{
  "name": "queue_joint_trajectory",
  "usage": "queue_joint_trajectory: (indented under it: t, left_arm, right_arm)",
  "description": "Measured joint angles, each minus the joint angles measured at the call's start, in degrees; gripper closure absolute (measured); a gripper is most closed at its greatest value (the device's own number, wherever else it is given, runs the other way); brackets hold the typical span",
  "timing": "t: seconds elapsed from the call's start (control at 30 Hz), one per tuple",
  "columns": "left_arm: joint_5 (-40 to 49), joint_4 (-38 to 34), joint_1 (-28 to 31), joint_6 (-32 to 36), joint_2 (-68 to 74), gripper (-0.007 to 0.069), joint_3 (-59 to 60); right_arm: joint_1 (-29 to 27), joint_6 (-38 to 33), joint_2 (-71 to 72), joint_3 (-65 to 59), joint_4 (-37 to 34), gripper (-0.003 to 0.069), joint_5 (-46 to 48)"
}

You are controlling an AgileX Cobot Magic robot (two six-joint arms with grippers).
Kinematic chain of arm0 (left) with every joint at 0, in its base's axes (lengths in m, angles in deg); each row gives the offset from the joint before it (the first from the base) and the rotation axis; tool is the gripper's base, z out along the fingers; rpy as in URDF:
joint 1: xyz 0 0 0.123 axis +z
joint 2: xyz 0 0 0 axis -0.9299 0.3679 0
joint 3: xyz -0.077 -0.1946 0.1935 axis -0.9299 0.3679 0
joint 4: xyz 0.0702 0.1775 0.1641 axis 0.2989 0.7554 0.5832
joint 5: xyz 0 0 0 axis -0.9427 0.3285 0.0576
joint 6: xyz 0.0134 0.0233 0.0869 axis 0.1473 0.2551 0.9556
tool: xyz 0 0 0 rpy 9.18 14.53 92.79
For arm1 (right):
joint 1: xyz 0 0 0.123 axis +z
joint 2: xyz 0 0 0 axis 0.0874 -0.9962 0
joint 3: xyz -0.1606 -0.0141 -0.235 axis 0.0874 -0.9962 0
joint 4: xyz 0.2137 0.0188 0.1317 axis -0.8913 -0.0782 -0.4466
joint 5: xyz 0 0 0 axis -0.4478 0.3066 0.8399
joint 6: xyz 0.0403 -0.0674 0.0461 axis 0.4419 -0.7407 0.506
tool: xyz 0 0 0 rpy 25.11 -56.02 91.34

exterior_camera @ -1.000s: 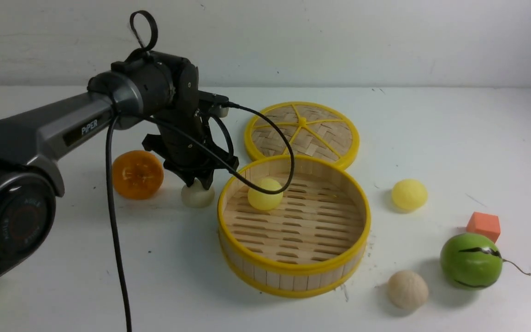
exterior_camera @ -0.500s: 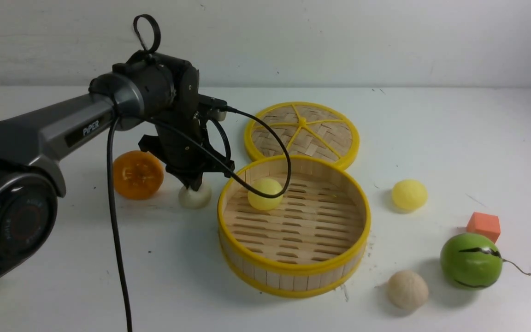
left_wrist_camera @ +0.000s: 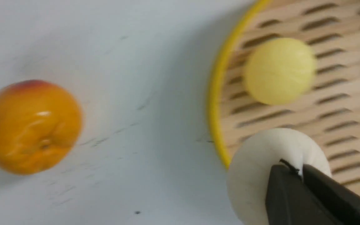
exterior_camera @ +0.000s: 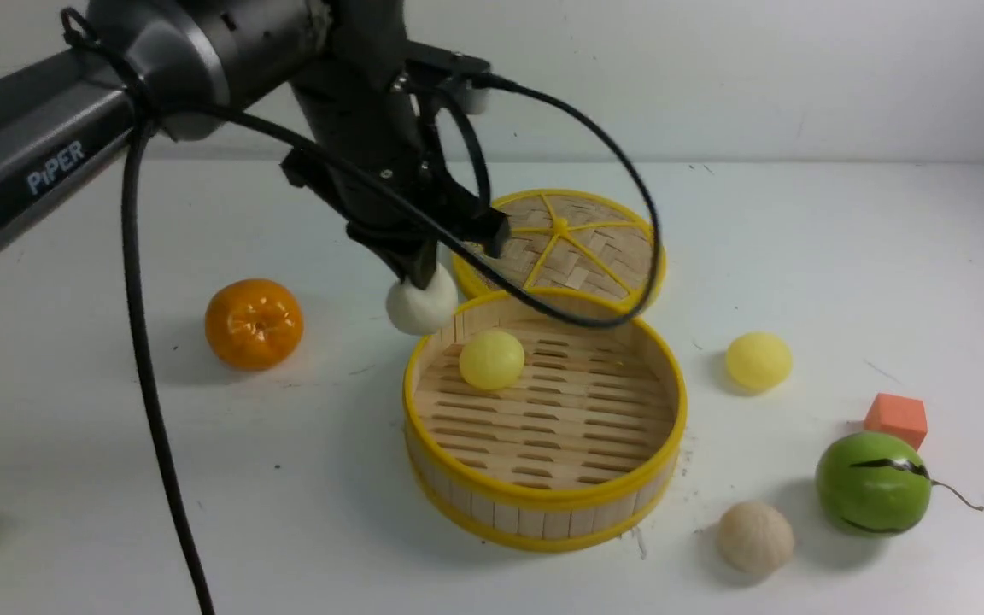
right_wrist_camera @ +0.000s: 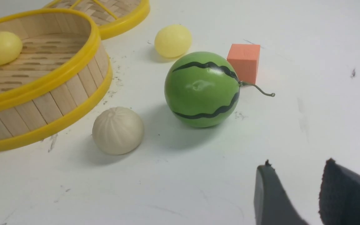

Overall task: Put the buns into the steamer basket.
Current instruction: Use the left arm to put the steamed stuffed bun into the steamer, then use the right arm to grab a steamed stuffed bun

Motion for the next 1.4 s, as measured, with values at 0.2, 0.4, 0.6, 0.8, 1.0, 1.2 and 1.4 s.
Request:
queue_joint_trajectory:
  t: [0.2, 0.4, 0.6, 0.8, 1.0, 1.2, 1.4]
  left_arm:
    - [0.1, 0.4, -6.6, 0.3, 3.8, 0.0637, 0.3]
    - [0.1, 1.8, -6.3, 0.3, 7.6, 0.0637, 0.6]
    - [0.0, 5.0, -6.1, 0.3, 10.5, 0.0637, 0.6]
    - [-0.1, 5.5, -5.4, 0.3, 12.0, 0.0632, 0.6]
    - [-1.8, 5.5, -4.1, 0.3, 13.7, 0.0558, 0.6]
    - [-1.9, 5.3, -3.5, -1.8, 12.9, 0.0361, 0.5]
    - [-0.4, 1.9, -3.5, -5.8, 6.0, 0.0168, 0.5]
  right_arm:
    - [0.0, 0.0, 0.0, 0.0, 0.0, 0.0418, 0.0]
    - [0.0, 0.0, 0.0, 0.0, 0.0, 0.0418, 0.0]
    - [0.0, 0.0, 0.0, 0.0, 0.0, 0.0418, 0.0]
    - [0.0, 0.0, 0.0, 0.0, 0.0, 0.0418, 0.0]
    - [0.0, 0.0, 0.0, 0.0, 0.0, 0.0418, 0.0]
    - [0.0, 0.0, 0.0, 0.0, 0.0, 0.0418, 0.0]
    - [0.0, 0.0, 0.0, 0.0, 0.0, 0.0418, 0.0]
